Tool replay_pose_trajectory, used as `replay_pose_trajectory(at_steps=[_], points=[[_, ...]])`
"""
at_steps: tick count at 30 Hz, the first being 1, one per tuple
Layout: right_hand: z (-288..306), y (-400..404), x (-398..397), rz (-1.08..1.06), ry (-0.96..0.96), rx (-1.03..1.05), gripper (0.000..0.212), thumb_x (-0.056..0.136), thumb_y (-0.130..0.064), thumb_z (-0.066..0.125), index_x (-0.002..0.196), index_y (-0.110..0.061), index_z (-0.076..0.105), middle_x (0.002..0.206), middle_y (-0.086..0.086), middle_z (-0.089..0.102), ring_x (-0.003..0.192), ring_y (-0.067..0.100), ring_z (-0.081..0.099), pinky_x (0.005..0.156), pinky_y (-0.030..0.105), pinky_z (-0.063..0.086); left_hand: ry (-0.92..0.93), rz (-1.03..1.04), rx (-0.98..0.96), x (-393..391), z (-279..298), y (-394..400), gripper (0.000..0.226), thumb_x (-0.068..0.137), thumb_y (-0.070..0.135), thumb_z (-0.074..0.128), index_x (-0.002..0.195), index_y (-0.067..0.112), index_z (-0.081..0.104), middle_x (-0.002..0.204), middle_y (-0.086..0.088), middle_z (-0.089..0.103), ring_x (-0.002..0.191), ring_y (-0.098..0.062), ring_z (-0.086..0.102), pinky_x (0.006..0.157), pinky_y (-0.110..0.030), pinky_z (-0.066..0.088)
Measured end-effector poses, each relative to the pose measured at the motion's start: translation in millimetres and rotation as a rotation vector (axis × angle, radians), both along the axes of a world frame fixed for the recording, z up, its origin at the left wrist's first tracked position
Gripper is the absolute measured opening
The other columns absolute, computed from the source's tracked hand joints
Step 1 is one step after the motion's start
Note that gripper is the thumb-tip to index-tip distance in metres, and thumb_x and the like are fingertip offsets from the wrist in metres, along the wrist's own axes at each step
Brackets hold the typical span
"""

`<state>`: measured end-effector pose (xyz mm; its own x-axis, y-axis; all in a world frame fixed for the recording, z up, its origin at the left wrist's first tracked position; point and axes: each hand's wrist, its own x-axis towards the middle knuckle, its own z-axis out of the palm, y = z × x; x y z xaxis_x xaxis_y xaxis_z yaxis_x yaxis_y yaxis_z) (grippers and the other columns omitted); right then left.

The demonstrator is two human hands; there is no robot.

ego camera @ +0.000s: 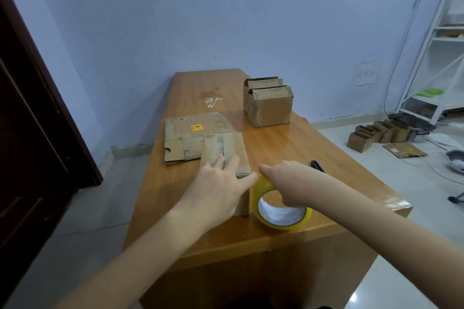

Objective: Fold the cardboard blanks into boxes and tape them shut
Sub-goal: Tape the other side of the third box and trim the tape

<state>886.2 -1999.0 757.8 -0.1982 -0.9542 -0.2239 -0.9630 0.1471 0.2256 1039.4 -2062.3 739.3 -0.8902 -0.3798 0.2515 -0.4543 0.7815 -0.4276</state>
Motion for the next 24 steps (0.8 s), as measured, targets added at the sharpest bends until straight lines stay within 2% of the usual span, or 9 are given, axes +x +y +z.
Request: replay_pose_trajectory(at_steps=[3, 5, 8, 9, 11, 15, 20, 22, 24], points=[[-5.5, 1.9, -2.7, 0.006, -0.060, -0.058, 0.049, 0.088, -0.006, 0.053, 0.132, -0.015, 0.033, 0.077, 0.002, 0.044, 0.063, 0.015, 0.046, 0.050, 0.025, 0.040, -0.086, 0.017, -0.014, -3.8, -1.0, 2.3, 0.046, 0.097, 0.024, 0.041, 0.138, 0.025, 0.020, 0.143, -0.025, 0.027, 0.131, -0.047, 0.035, 0.095, -0.048, 0.041], [-7.3, 6.5, -10.3, 0.032, -0.164, -0.112, 0.041, 0.089, -0.020, 0.056, 0.125, -0.014, 0.039, 0.090, 0.002, 0.049, 0.076, 0.019, 0.052, 0.062, 0.031, 0.047, -0.100, 0.020, -0.018, -4.9, -1.8, 0.7, 0.046, 0.095, 0.023, 0.042, 0.136, 0.023, 0.020, 0.140, -0.026, 0.028, 0.129, -0.049, 0.037, 0.093, -0.049, 0.043], [-6.5, 17.5, -26.6, 0.040, -0.468, -0.107, 0.067, 0.087, -0.040, 0.061, 0.141, -0.026, 0.023, 0.122, -0.004, 0.036, 0.095, 0.017, 0.053, 0.080, 0.030, 0.048, -0.110, 0.042, -0.002, -7.0, -0.5, 2.7, 0.043, 0.094, 0.024, 0.042, 0.133, 0.022, 0.024, 0.138, -0.023, 0.030, 0.127, -0.048, 0.039, 0.091, -0.048, 0.044], [-6.9, 21.7, -30.2, 0.047, -0.573, -0.119, 0.075, 0.086, -0.042, 0.062, 0.144, -0.030, 0.016, 0.125, -0.007, 0.030, 0.100, 0.016, 0.051, 0.084, 0.029, 0.047, -0.112, 0.053, 0.004, -8.4, 0.4, 4.8, 0.042, 0.094, 0.025, 0.042, 0.133, 0.023, 0.026, 0.138, -0.023, 0.030, 0.126, -0.048, 0.040, 0.091, -0.047, 0.044], [-10.0, 29.2, -34.9, 0.059, -0.720, -0.184, 0.078, 0.086, -0.041, 0.063, 0.146, -0.030, 0.015, 0.128, -0.010, 0.027, 0.112, 0.014, 0.047, 0.093, 0.028, 0.043, -0.101, 0.069, 0.014, -11.2, 1.0, 6.8, 0.043, 0.093, 0.026, 0.042, 0.133, 0.024, 0.028, 0.139, -0.022, 0.029, 0.126, -0.048, 0.039, 0.091, -0.048, 0.044], [-24.8, 39.8, -47.1, 0.052, -0.682, -0.339, 0.064, 0.088, -0.043, 0.062, 0.141, -0.029, 0.029, 0.127, -0.009, 0.035, 0.114, 0.009, 0.043, 0.093, 0.024, 0.039, -0.075, 0.063, 0.007, -10.5, 0.6, 6.5, 0.042, 0.092, 0.024, 0.041, 0.133, 0.023, 0.028, 0.137, -0.020, 0.030, 0.125, -0.047, 0.040, 0.090, -0.046, 0.044], [-43.6, 48.5, -59.6, -0.016, -0.734, -0.308, 0.077, 0.081, -0.053, 0.066, 0.142, -0.029, 0.027, 0.129, -0.013, 0.038, 0.117, 0.006, 0.044, 0.102, 0.032, 0.041, -0.101, 0.009, -0.050, -5.4, -6.9, -1.1, 0.060, 0.092, 0.026, 0.044, 0.144, 0.017, 0.015, 0.137, -0.026, 0.034, 0.123, -0.050, 0.042, 0.090, -0.051, 0.046], [-47.0, 51.2, -64.0, -0.022, -0.739, -0.289, 0.082, 0.077, -0.058, 0.066, 0.143, -0.029, 0.025, 0.130, -0.013, 0.036, 0.120, 0.006, 0.041, 0.103, 0.032, 0.039, -0.099, 0.007, -0.051, -5.0, -4.7, -2.6, 0.062, 0.087, 0.026, 0.052, 0.143, 0.016, 0.027, 0.129, -0.027, 0.043, 0.114, -0.051, 0.050, 0.081, -0.050, 0.050], [-48.5, 53.6, -70.4, -0.043, -0.764, -0.281, 0.089, 0.072, -0.068, 0.063, 0.143, -0.030, 0.025, 0.134, -0.014, 0.034, 0.127, 0.003, 0.036, 0.107, 0.031, 0.035, -0.080, 0.000, -0.051, -6.6, -2.5, -1.5, 0.054, 0.086, 0.024, 0.051, 0.136, 0.013, 0.034, 0.128, -0.026, 0.042, 0.114, -0.050, 0.050, 0.080, -0.048, 0.049]])
